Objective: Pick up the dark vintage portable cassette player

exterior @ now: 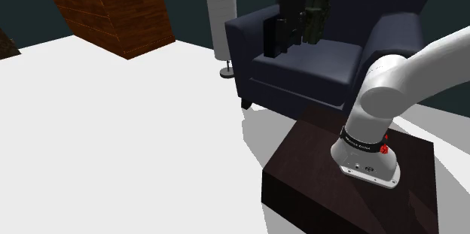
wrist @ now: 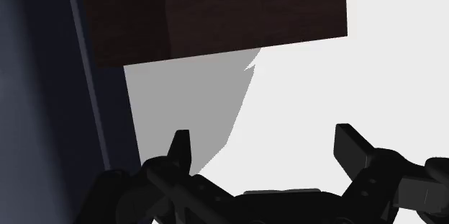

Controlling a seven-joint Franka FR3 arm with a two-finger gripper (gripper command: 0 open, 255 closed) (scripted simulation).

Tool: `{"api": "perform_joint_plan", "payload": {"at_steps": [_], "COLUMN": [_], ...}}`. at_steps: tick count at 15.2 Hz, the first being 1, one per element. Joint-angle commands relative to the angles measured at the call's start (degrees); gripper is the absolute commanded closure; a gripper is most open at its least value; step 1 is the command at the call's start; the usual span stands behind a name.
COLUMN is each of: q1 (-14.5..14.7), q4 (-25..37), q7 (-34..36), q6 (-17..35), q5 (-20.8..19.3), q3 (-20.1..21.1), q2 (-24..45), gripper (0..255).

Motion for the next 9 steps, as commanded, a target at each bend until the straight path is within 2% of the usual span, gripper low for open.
{"api": "perform_joint_plan", "payload": {"at_steps": [1, 9], "q1": [0.0, -5.8], "q4": [0.0, 10.8], "q7": [0.0, 11.0], "q6": [0.0, 7.0], "q5": [0.0, -0.9], "q3": [0.0, -0.1], "q2": [0.0, 16.8], "gripper": [0, 0]}}
